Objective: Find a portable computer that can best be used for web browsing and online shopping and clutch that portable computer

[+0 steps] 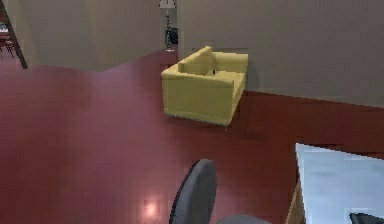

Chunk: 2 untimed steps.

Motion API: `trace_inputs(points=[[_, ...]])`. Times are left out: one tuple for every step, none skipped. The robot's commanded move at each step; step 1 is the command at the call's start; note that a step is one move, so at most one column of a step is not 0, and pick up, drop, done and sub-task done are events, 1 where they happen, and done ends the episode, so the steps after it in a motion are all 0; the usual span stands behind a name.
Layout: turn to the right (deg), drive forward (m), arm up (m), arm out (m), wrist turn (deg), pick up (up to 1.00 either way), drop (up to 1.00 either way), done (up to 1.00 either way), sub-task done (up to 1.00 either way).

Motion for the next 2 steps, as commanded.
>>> trace_inputs(points=[[0.0,0.00,0.50,0.00,0.0,0.00,0.00,0.00,0.00],[0.0,0.00,0.38,0.00,0.0,0.00,0.00,0.00,0.00]])
